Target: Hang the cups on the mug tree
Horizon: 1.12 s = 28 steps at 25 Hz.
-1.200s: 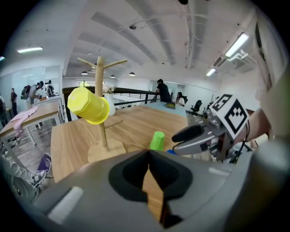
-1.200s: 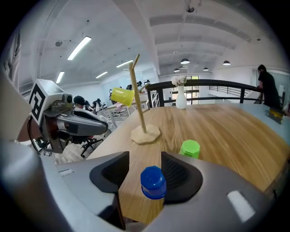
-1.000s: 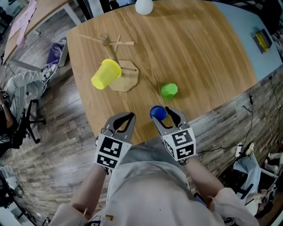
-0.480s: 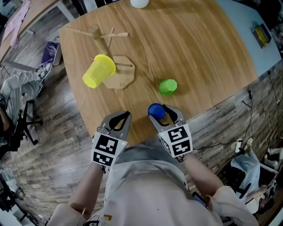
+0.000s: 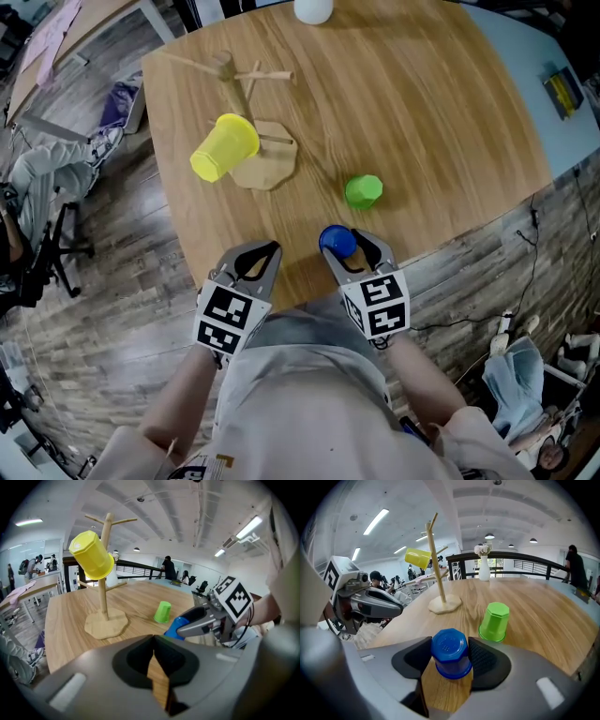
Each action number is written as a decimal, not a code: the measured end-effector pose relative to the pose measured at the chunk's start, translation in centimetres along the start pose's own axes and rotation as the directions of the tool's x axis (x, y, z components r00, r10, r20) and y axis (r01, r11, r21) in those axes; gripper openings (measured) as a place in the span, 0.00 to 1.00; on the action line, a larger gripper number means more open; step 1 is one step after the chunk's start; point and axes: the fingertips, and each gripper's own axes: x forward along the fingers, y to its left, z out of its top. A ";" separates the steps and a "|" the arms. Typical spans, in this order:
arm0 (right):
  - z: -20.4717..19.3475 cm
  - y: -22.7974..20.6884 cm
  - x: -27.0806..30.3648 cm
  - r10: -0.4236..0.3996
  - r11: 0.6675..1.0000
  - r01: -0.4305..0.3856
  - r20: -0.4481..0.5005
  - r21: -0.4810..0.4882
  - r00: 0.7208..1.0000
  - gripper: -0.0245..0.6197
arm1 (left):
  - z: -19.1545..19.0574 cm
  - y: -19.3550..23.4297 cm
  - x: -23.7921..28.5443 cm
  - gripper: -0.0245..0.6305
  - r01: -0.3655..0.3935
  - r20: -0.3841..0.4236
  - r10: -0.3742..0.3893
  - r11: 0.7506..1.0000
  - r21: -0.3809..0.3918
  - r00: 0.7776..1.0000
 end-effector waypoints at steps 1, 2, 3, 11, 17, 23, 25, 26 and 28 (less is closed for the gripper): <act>0.3 0.1 -0.2 0.003 1.000 -0.003 0.006 0.000 1.000 0.42 | 0.3 -0.1 -0.3 0.04 -0.003 0.003 0.003 1.000 0.001 1.000; 0.6 0.3 -0.5 0.007 1.000 -0.007 0.012 -0.002 1.000 0.42 | 0.6 -0.1 -0.6 0.04 -0.008 0.007 0.008 1.000 0.001 1.000; 1.0 0.4 -0.8 0.012 1.000 -0.012 0.018 -0.005 1.000 0.42 | 0.9 -0.1 -0.9 0.04 -0.013 0.011 0.013 1.000 0.000 1.000; 5.2 1.6 -4.2 0.039 0.998 -0.036 0.071 -0.042 0.997 0.42 | 3.9 -0.4 -4.3 0.04 -0.060 0.046 0.060 0.998 0.000 0.997; 8.7 2.4 -7.1 0.058 0.996 -0.052 0.097 -0.069 0.994 0.42 | 6.8 -1.0 -6.9 0.04 -0.083 0.065 0.084 0.996 -0.008 0.994; 12.5 3.5 -9.6 0.086 0.994 -0.077 0.122 -0.076 0.989 0.42 | 9.8 -1.0 -9.3 0.04 -0.100 0.082 0.098 0.995 0.015 0.992; 13.7 3.4 -10.4 0.091 0.995 -0.083 0.140 -0.060 0.986 0.42 | 10.6 -1.0 -9.9 0.04 -0.109 0.087 0.107 0.994 0.024 0.990; 14.3 3.4 -10.8 0.090 0.995 -0.082 0.148 -0.059 0.985 0.42 | 11.0 -1.0 -10.3 0.04 -0.115 0.092 0.112 0.993 0.025 0.989; 15.4 3.5 -11.5 0.089 0.995 -0.079 0.167 -0.067 0.982 0.42 | 11.6 -0.9 -11.0 0.04 -0.127 0.102 0.125 0.992 0.022 0.987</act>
